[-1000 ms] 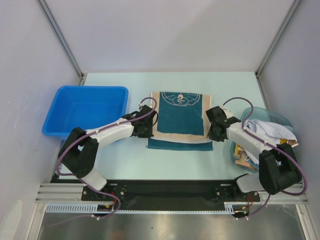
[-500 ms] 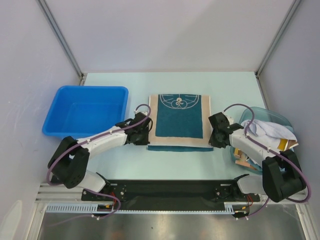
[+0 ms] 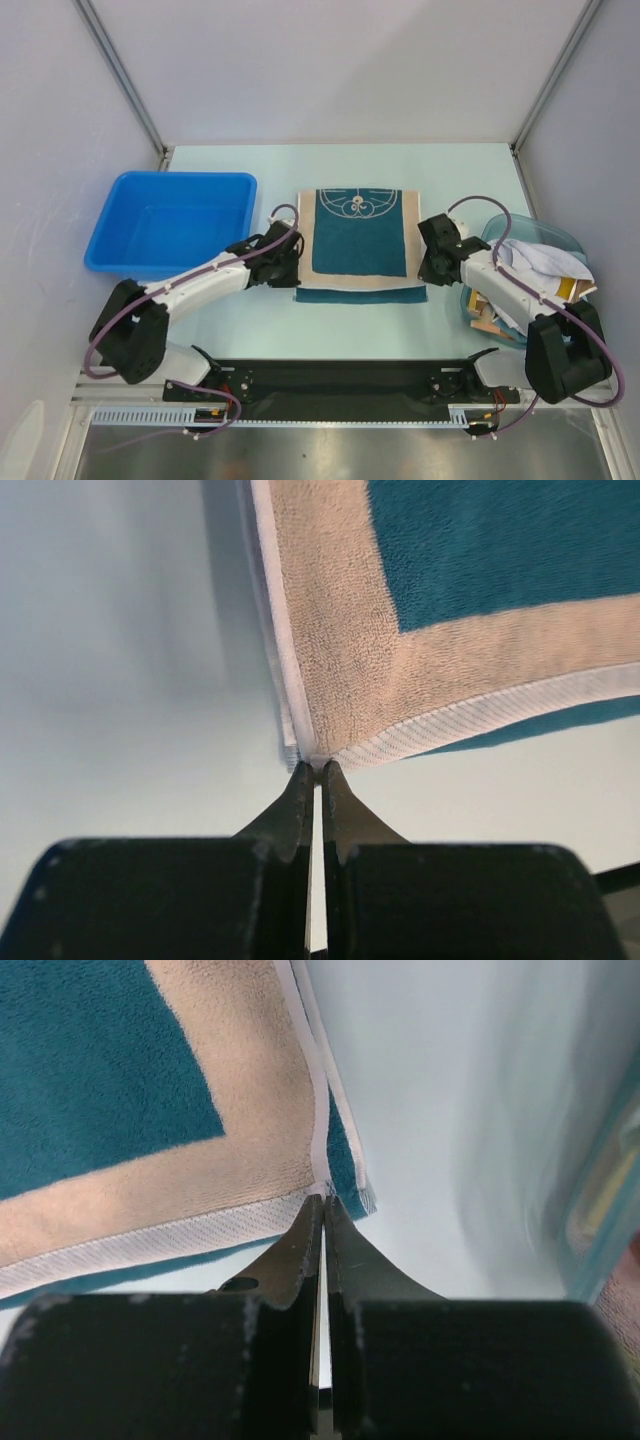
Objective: Fold and stack the towels
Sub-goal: Fold the towel
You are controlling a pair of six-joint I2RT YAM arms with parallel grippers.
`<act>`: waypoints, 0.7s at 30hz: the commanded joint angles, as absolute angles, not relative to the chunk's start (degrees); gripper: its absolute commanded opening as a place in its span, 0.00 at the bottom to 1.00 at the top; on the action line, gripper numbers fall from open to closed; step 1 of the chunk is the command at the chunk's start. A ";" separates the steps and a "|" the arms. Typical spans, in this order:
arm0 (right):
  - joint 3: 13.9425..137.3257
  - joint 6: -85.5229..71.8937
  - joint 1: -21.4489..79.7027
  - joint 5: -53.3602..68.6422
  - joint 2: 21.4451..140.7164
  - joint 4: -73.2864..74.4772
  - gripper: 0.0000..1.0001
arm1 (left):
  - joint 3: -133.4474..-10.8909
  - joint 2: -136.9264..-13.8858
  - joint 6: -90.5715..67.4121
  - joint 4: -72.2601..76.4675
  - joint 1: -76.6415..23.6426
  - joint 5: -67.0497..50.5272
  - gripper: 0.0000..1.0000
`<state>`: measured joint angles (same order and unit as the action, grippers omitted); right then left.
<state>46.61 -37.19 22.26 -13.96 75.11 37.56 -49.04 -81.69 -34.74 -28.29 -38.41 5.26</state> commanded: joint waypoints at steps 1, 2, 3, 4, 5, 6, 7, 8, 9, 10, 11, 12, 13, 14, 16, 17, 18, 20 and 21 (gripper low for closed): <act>47.12 -36.65 21.97 -15.47 70.85 41.40 0.00 | -50.20 -75.94 -36.47 -30.42 -39.20 5.98 0.00; 45.02 -36.74 21.89 -15.12 70.58 40.87 0.00 | -47.49 -75.24 -36.91 -29.45 -39.20 5.54 0.01; 44.13 -36.83 21.80 -15.03 70.49 40.26 0.00 | -46.16 -75.15 -37.18 -27.62 -39.20 4.84 0.00; 43.34 -37.00 21.97 -14.94 70.58 39.30 0.00 | -44.92 -75.41 -37.44 -26.73 -39.20 4.49 0.00; 42.02 -37.18 21.97 -14.68 70.75 38.68 0.00 | -42.74 -75.76 -37.88 -25.85 -39.20 3.87 0.00; 41.58 -37.44 21.89 -14.42 70.75 38.24 0.00 | -41.76 -75.94 -38.14 -23.84 -39.29 3.08 0.00; 41.05 -37.44 21.97 -14.41 71.01 37.45 0.00 | -40.88 -75.94 -38.41 -23.04 -39.46 2.38 0.00; 40.70 -37.62 21.89 -14.41 71.10 37.01 0.00 | -39.30 -75.85 -38.84 -22.33 -39.72 2.29 0.00; 40.00 -37.53 21.88 -14.50 71.36 36.57 0.00 | -38.68 -75.68 -39.20 -21.54 -40.16 2.46 0.00; 39.90 -37.53 21.88 -14.59 71.89 35.87 0.00 | -38.24 -75.76 -39.37 -21.10 -40.25 2.63 0.00; 39.73 -37.44 21.80 -14.50 72.33 35.69 0.00 | -37.28 -75.85 -39.37 -20.66 -40.34 2.38 0.01; 39.55 -37.27 21.88 -14.68 72.77 35.34 0.00 | -36.92 -76.20 -39.37 -19.78 -40.34 2.11 0.00; 39.46 -37.35 21.80 -14.59 73.03 34.81 0.00 | -36.74 -76.55 -39.37 -19.34 -40.34 1.67 0.00; 39.46 -37.27 21.88 -14.68 73.65 34.72 0.00 | -36.65 -76.73 -39.20 -18.73 -40.43 1.32 0.00; 39.11 -37.35 21.88 -14.85 74.00 34.19 0.00 | -36.65 -77.17 -39.20 -18.46 -40.52 1.14 0.00; 39.11 -37.44 21.88 -14.94 74.18 34.28 0.00 | -36.65 -77.08 -39.20 -18.37 -40.52 1.14 0.00; 39.11 -37.27 21.80 -15.03 74.09 34.36 0.00 | -36.65 -77.17 -39.11 -18.46 -40.69 1.23 0.00; 38.94 -37.18 21.88 -15.55 73.74 34.28 0.00 | -36.74 -77.17 -39.20 -18.63 -40.78 1.75 0.00; 38.76 -37.00 21.88 -15.73 73.91 34.10 0.00 | -36.74 -77.25 -39.11 -18.55 -40.78 1.76 0.00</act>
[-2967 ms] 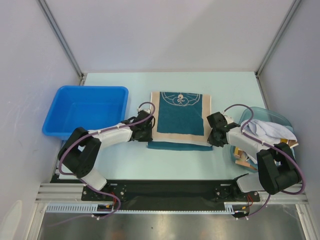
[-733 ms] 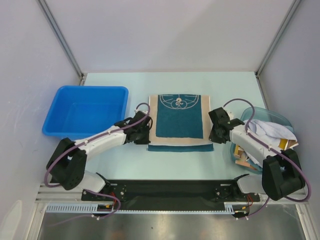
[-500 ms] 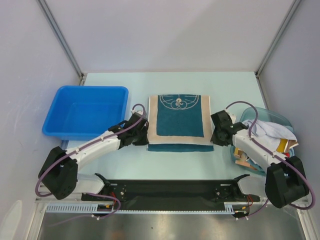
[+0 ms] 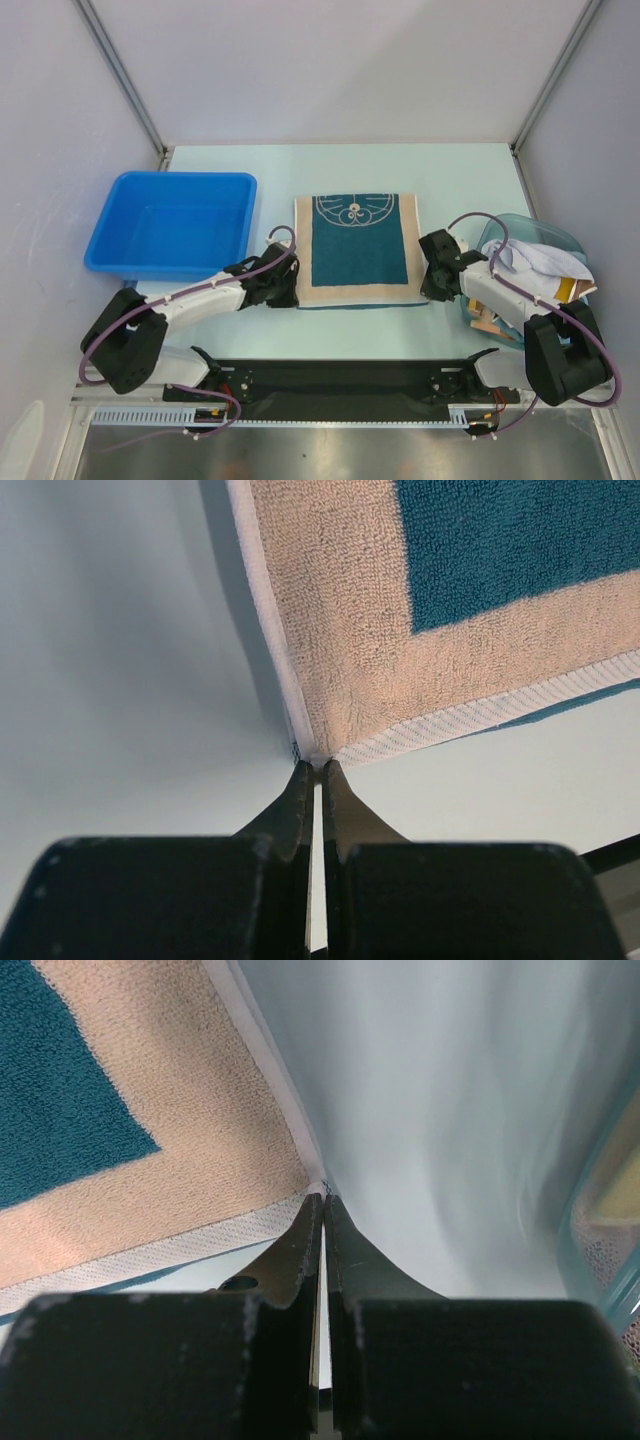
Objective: Fold and stack the towels
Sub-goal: Fold the towel
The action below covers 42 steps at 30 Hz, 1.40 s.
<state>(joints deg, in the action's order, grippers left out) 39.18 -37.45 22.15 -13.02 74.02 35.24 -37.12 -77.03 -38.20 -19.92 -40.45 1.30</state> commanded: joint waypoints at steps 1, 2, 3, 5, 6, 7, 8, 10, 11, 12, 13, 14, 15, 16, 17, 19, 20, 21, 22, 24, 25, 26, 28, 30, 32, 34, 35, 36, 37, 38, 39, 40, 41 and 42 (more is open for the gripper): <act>38.59 -36.74 21.88 -15.91 73.92 34.10 0.00 | -36.83 -77.60 -38.94 -18.72 -40.78 1.76 0.01; 38.50 -36.74 21.88 -16.00 74.18 34.01 0.00 | -36.83 -77.69 -39.02 -18.72 -40.87 1.67 0.00; 38.41 -36.65 21.80 -16.08 74.35 34.01 0.00 | -36.83 -77.87 -38.94 -18.72 -40.96 1.67 0.00; 38.15 -36.83 21.80 -16.00 74.09 34.10 0.00 | -36.56 -77.52 -39.02 -19.59 -41.13 1.93 0.00; 38.41 -36.74 21.80 -15.21 73.40 34.80 0.00 | -36.82 -77.00 -39.11 -20.38 -41.13 2.02 0.00; 39.10 -36.48 21.80 -14.94 72.69 35.41 0.00 | -37.78 -76.30 -39.02 -21.09 -41.22 2.11 0.00; 41.03 -36.04 21.88 -15.03 71.99 36.20 0.00 | -38.58 -74.37 -38.94 -22.75 -41.22 2.46 0.00; 43.76 -35.60 21.62 -16.96 70.40 39.36 0.00 | -42.07 -73.13 -38.33 -25.13 -41.22 4.21 0.00; 44.81 -35.51 21.45 -17.66 70.23 40.33 0.00 | -43.23 -72.95 -38.15 -27.40 -41.22 4.48 0.00; 45.78 -35.77 21.27 -18.10 69.96 41.56 0.00 | -43.85 -72.60 -38.14 -27.77 -41.39 4.13 0.00; 45.36 -36.55 21.27 -18.28 69.87 41.83 0.00 | -43.42 -72.51 -38.49 -27.60 -41.66 3.96 0.00; 44.39 -37.26 21.27 -17.85 69.70 41.75 0.00 | -42.55 -72.34 -39.02 -26.55 -42.01 4.04 0.00; 41.86 -38.57 21.44 -17.15 69.44 40.53 0.00 | -41.23 -72.25 -39.46 -25.41 -42.45 3.87 0.00; 40.36 -39.02 21.45 -16.36 69.09 39.73 0.00 | -39.39 -72.59 -39.98 -24.53 -42.45 3.26 0.00; 39.38 -39.37 21.53 -16.35 69.00 39.12 0.00 | -39.03 -73.12 -39.99 -23.91 -42.80 3.17 0.00; 37.71 -39.73 21.45 -16.44 69.43 37.97 0.00 | -38.06 -74.70 -39.90 -23.56 -43.07 3.43 0.00; 37.44 -39.81 21.27 -16.96 69.96 37.88 0.00 | -37.62 -75.05 -39.99 -22.77 -43.07 3.34 0.00; 37.27 -39.73 21.18 -17.05 70.31 37.53 0.00 | -37.27 -75.23 -40.08 -22.15 -43.07 3.34 0.00; 37.18 -39.90 21.01 -16.96 70.49 37.27 0.00 | -36.22 -75.67 -40.43 -21.54 -43.15 3.17 0.00; 36.92 -39.99 21.09 -16.44 71.19 36.48 0.00 | -35.34 -76.55 -40.69 -20.48 -43.15 3.42 0.00; 36.74 -39.99 21.18 -16.44 71.45 36.30 0.00 | -35.07 -76.81 -40.78 -20.48 -43.15 3.43 0.00; 36.65 -39.99 21.18 -16.44 71.63 36.12 0.00 | -34.89 -76.99 -40.78 -19.96 -43.15 3.60 0.00; 36.39 -39.90 21.18 -16.26 71.89 35.77 0.00 | -34.46 -77.08 -40.87 -19.60 -43.15 3.60 0.00; 35.69 -40.25 21.36 -15.91 71.72 35.42 0.00 | -34.37 -77.52 -40.78 -19.34 -43.24 3.69 0.00; 35.16 -41.22 21.71 -15.91 71.63 35.59 0.00 | -34.19 -77.87 -40.61 -19.34 -43.24 3.69 0.00; 35.16 -42.09 22.41 -16.43 71.72 36.12 0.00 | -34.19 -78.22 -40.43 -19.51 -43.24 3.69 0.00; 35.16 -42.27 22.59 -16.52 71.72 36.38 0.00 | -34.19 -78.14 -40.43 -19.95 -43.24 3.60 0.00; 35.24 -42.54 22.76 -16.35 71.54 36.73 0.01 | -34.19 -77.61 -40.43 -20.30 -43.24 3.78 0.00; 35.33 -42.63 22.76 -16.17 71.11 37.00 0.02 | -34.54 -77.26 -40.43 -20.91 -43.24 4.30 0.00; 35.59 -42.80 22.85 -16.08 70.76 37.44 0.03 | -34.89 -76.82 -40.34 -22.48 -43.33 4.83 0.00; 36.55 -43.24 23.03 -16.26 70.23 38.92 0.12 | -35.41 -75.86 -40.08 -23.72 -43.33 5.36 0.04; 37.08 -43.33 23.03 -16.52 69.70 39.72 0.14 | -36.81 -75.50 -39.90 -24.95 -43.33 7.36 0.08; 37.70 -43.42 23.03 -17.48 68.31 40.60 0.15 | -37.70 -75.15 -39.55 -27.75 -43.33 8.17 0.13; 38.31 -43.50 22.94 -18.10 67.42 42.26 0.17 | -38.58 -74.89 -39.12 -28.90 -43.24 8.70 0.16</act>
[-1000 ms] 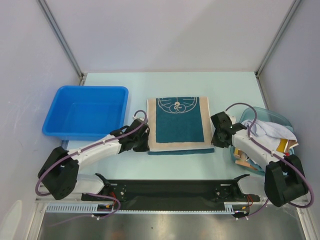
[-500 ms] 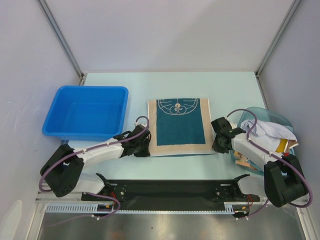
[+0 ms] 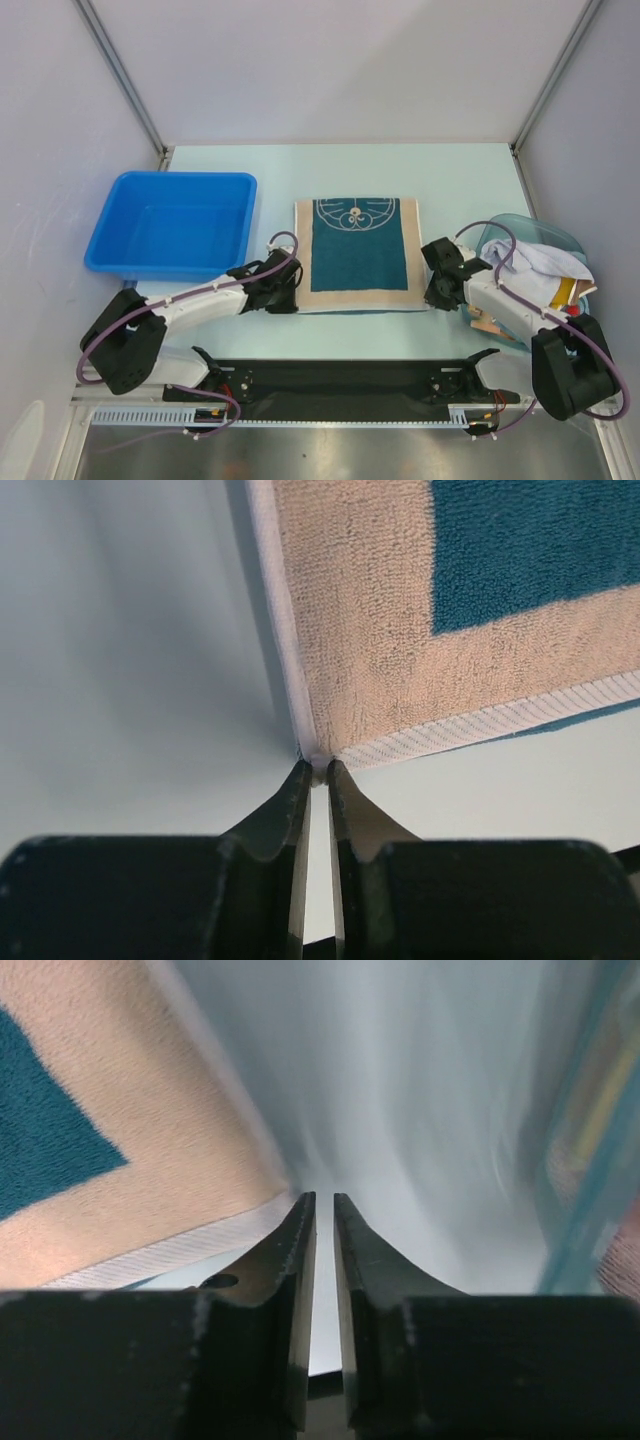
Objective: Fold and stack the towels
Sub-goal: Fold the towel
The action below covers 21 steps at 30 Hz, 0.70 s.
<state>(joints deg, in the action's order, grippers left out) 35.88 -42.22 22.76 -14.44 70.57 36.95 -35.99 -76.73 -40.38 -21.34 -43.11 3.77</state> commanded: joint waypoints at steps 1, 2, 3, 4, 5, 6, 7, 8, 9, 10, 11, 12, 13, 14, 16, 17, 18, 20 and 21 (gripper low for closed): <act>39.02 -43.24 22.59 -18.11 66.89 42.45 0.19 | -40.59 -75.06 -38.15 -30.05 -43.24 9.14 0.16; 39.55 -43.07 22.59 -17.50 66.19 42.36 0.21 | -41.82 -75.32 -37.71 -32.67 -43.24 9.49 0.18; 40.42 -43.41 22.59 -17.75 66.18 44.02 0.28 | -42.97 -75.50 -37.44 -34.00 -43.24 9.75 0.25; 42.60 -43.85 22.67 -17.84 66.18 44.90 0.31 | -45.07 -74.80 -37.27 -36.01 -43.24 9.93 0.32; 43.58 -43.68 22.68 -17.75 66.18 45.78 0.37 | -46.04 -74.27 -37.00 -36.73 -43.33 10.19 0.45; 44.55 -43.25 22.68 -17.49 66.18 45.53 0.39 | -47.10 -73.57 -36.74 -37.35 -43.24 10.37 0.50; 45.60 -40.63 22.59 -16.45 66.09 44.66 0.41 | -49.63 -72.96 -36.13 -37.79 -43.33 10.46 0.55; 46.92 -38.26 22.59 -14.87 66.18 43.08 0.41 | -51.22 -72.78 -35.43 -37.79 -43.24 10.20 0.61; 47.89 -36.75 22.50 -11.55 67.14 39.41 0.40 | -52.89 -73.21 -33.51 -37.71 -43.07 9.67 0.64; 48.77 -35.78 22.41 -10.30 67.93 37.90 0.38 | -56.48 -73.91 -32.36 -36.92 -42.81 9.06 0.64; 50.52 -32.90 22.24 -9.07 68.98 34.57 0.36 | -58.51 -76.61 -31.13 -36.48 -42.02 8.53 0.63; 51.76 -30.78 22.15 -6.09 71.69 32.89 0.35 | -60.71 -78.21 -29.11 -36.39 -41.49 9.13 0.63; 53.42 -28.41 21.89 -5.80 73.63 31.48 0.34 | -65.60 -80.31 -27.70 -36.04 -40.79 9.49 0.62; 58.14 -24.47 20.84 -5.54 75.57 29.64 0.31 | -68.35 -82.51 -26.29 -36.04 -38.78 9.67 0.59; 62.90 -20.41 19.17 -1.27 81.78 27.52 0.31 | -77.98 -89.98 -23.13 -36.82 -36.40 10.72 0.55; 65.10 -18.91 17.94 0.07 84.00 25.86 0.31 | -80.83 -92.18 -22.07 -36.65 -34.73 10.81 0.53; 70.17 -17.94 15.75 1.57 86.81 25.93 0.31 | -83.64 -97.16 -19.97 -36.56 -34.11 10.55 0.53; 74.60 -17.49 13.55 4.64 94.28 26.54 0.29 | -91.91 -102.28 -17.85 -36.83 -32.79 10.55 0.50; 78.27 -17.49 11.62 6.05 96.48 26.37 0.28 | -97.24 -107.26 -16.45 -37.70 -32.44 10.89 0.49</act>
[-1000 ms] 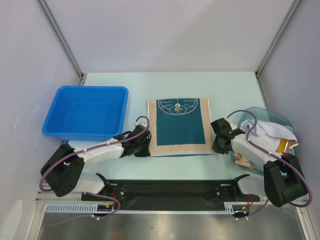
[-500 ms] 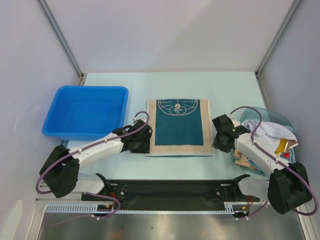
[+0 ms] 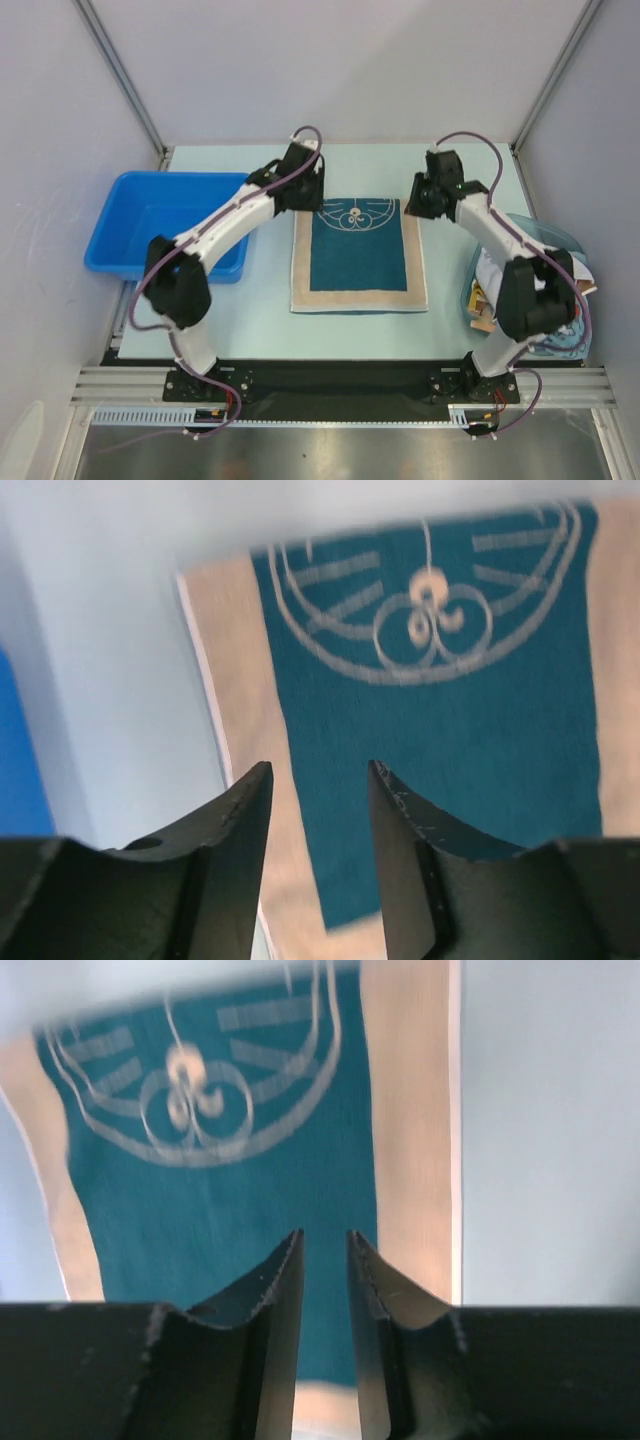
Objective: Fold and stack the towels
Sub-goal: Fold the towel
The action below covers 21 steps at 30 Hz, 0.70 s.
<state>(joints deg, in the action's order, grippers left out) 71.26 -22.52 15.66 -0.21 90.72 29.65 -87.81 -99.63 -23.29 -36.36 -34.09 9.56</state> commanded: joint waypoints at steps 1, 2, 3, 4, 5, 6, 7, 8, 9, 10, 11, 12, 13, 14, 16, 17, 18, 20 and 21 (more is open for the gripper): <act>79.79 -17.58 10.73 8.33 100.59 26.11 0.28 | -99.90 -110.10 -15.74 -39.71 -32.17 11.16 0.47; 81.37 -17.58 9.94 9.65 102.55 25.15 0.28 | -102.02 -112.30 -14.95 -40.25 -31.91 11.25 0.45; 84.34 -17.32 8.89 10.62 104.40 24.96 0.28 | -103.96 -114.41 -13.72 -40.86 -31.82 11.69 0.45; 86.20 -17.05 8.27 11.42 106.68 24.96 0.27 | -107.37 -118.44 -13.28 -42.09 -31.73 12.73 0.45; 87.87 -16.88 7.91 13.08 110.35 25.74 0.27 | -108.53 -119.96 -12.75 -42.01 -31.55 13.27 0.44; 89.20 -16.61 7.56 13.70 112.30 25.93 0.26 | -109.33 -121.36 -12.05 -41.92 -31.38 13.71 0.43; 91.38 -16.18 7.12 14.67 113.80 25.93 0.25 | -110.64 -123.55 -11.78 -41.14 -31.12 13.62 0.42; 92.02 -16.17 6.95 16.07 116.25 25.06 0.25 | -111.00 -124.62 -11.69 -40.61 -30.50 13.19 0.42; 92.72 -15.91 6.86 16.87 117.32 24.18 0.25 | -111.35 -125.59 -11.69 -40.00 -30.06 12.75 0.42; 94.20 -15.82 6.68 16.87 118.38 23.91 0.25 | -112.23 -126.47 -11.78 -39.12 -29.62 12.48 0.42; 95.18 -15.73 6.51 16.53 119.61 23.82 0.25 | -112.85 -128.56 -11.95 -39.02 -28.75 12.22 0.42; 95.97 -15.73 6.24 15.74 121.71 23.91 0.25 | -113.63 -129.63 -12.39 -39.02 -28.39 12.39 0.42; 96.59 -15.65 6.07 15.21 122.77 23.65 0.25 | -115.38 -130.77 -12.48 -39.37 -28.04 12.65 0.42; 97.29 -15.91 5.46 14.51 123.65 22.95 0.25 | -116.10 -131.74 -12.65 -39.55 -27.25 12.83 0.42; 97.73 -15.82 4.84 13.10 126.29 22.59 0.25 | -117.76 -134.11 -13.27 -39.72 -26.46 12.83 0.42; 97.82 -15.65 4.57 12.92 126.91 21.98 0.25 | -118.30 -134.82 -13.27 -39.64 -25.93 12.48 0.43; 97.74 -15.47 4.31 12.75 127.70 21.89 0.26 | -118.65 -136.04 -13.27 -39.64 -25.75 12.05 0.43; 97.82 -14.94 4.13 12.83 129.02 21.71 0.26 | -119.70 -136.93 -13.36 -39.73 -25.31 11.87 0.43; 97.74 -14.85 4.04 12.83 129.20 21.71 0.27 | -119.88 -137.54 -13.36 -39.73 -25.14 11.60 0.43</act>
<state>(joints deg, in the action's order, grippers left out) 95.79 -16.67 4.82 14.24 127.26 23.46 -116.57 -136.75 -13.89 -40.03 -25.80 11.86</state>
